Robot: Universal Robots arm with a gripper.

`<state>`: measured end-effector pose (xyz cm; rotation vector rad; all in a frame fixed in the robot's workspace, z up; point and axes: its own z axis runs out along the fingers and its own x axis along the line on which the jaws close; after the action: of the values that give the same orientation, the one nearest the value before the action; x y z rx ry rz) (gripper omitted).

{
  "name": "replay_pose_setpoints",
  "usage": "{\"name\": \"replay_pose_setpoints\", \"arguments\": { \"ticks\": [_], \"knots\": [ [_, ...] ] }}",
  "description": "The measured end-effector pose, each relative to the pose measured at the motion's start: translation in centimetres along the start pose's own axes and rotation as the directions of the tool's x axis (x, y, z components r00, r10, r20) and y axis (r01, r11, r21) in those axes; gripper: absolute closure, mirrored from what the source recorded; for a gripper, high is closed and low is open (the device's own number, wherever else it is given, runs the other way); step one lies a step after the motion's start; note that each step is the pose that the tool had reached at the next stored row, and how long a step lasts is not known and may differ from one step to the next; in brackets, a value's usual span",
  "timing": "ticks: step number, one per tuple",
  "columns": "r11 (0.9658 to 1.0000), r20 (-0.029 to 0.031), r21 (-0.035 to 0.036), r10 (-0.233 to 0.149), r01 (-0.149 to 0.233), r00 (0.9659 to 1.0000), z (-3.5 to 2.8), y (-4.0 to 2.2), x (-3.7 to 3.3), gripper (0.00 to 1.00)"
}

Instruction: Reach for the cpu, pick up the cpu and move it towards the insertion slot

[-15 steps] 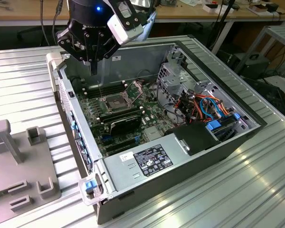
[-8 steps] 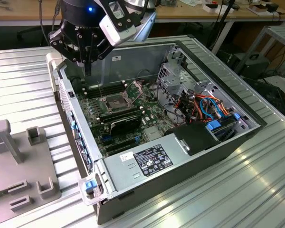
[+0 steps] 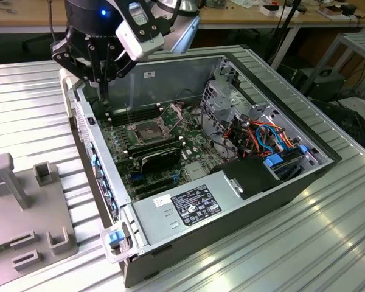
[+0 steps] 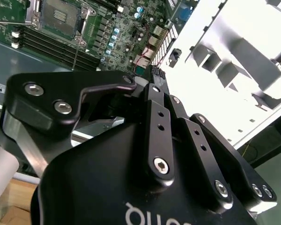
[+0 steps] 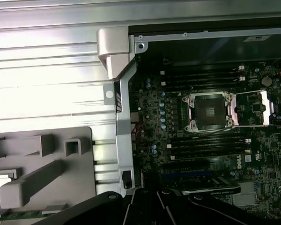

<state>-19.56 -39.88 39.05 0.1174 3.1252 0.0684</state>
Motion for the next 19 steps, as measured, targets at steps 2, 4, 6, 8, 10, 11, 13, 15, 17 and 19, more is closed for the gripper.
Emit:
{"name": "replay_pose_setpoints", "arguments": {
  "ticks": [2, 4, 6, 8, 10, 11, 13, 15, 17, 19],
  "knots": [
    [1.0, -0.0019, 0.0001, 0.0, 0.0, 1.0, 0.03, -0.04, 0.52, 0.89],
    [1.0, -0.0028, 0.0002, 0.0, 0.0, 1.0, 0.04, -0.06, 0.77, 0.89],
    [1.0, -0.0069, 0.0005, 0.0, 0.0, 1.0, 0.1, -0.12, 1.54, 0.89],
    [1.0, -0.0105, 0.0008, 0.0, 0.0, 0.9999, 0.14, -0.17, 2.13, 0.89],
    [1.0, -0.0131, 0.001, 0.001, -0.001, 0.9999, 0.18, -0.2, 2.51, 0.89],
    [1.0, -0.0139, 0.0011, 0.001, -0.001, 0.9999, 0.18, -0.21, 2.63, 0.89],
    [1.0, -0.0157, 0.0012, 0.001, -0.001, 0.9999, 0.2, -0.23, 2.94, 0.89],
    [1.0, -0.017, 0.0012, 0.001, -0.001, 0.9999, 0.22, -0.25, 3.19, 0.89],
    [1.0, -0.0188, 0.0015, 0.001, -0.001, 0.9998, 0.24, -0.28, 3.54, 0.89],
    [1.0, -0.0201, 0.0016, 0.001, -0.001, 0.9998, 0.26, -0.3, 3.81, 0.89]
  ]
}}
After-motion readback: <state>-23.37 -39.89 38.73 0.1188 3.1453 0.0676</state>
